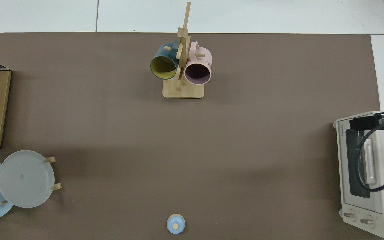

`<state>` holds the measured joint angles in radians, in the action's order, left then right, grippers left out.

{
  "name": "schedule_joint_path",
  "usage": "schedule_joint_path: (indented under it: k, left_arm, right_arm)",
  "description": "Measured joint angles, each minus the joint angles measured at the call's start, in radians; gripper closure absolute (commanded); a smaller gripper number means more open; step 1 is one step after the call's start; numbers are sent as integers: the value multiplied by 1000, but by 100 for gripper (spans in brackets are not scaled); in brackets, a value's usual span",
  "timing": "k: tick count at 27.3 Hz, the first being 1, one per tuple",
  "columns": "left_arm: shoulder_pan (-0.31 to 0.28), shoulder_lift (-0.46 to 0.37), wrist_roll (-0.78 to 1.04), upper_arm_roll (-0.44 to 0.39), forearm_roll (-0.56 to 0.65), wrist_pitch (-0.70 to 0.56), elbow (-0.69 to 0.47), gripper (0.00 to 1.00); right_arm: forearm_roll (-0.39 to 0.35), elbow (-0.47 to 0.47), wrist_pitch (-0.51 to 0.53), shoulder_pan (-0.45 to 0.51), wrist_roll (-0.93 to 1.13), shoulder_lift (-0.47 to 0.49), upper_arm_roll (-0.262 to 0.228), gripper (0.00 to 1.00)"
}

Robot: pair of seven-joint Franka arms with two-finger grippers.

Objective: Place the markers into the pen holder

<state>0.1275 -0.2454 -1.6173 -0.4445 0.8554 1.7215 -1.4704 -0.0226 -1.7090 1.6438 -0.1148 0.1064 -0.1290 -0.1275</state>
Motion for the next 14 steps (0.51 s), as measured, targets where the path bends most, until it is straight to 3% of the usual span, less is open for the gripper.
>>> schedule_joint_path:
  k: [5,9,14]
  left_arm:
    - [2,1,1,19,0,12,5,0]
    - [5,3,22,85,-11,10,25,0]
    - [17,6,127,172,-120,-19,38,0]
  right_arm:
    - [0,0,0,0,0,0,0,0]
    - [0,0,0,0,0,0,0,0]
    - [0,0,0,0,0,0,0,0]
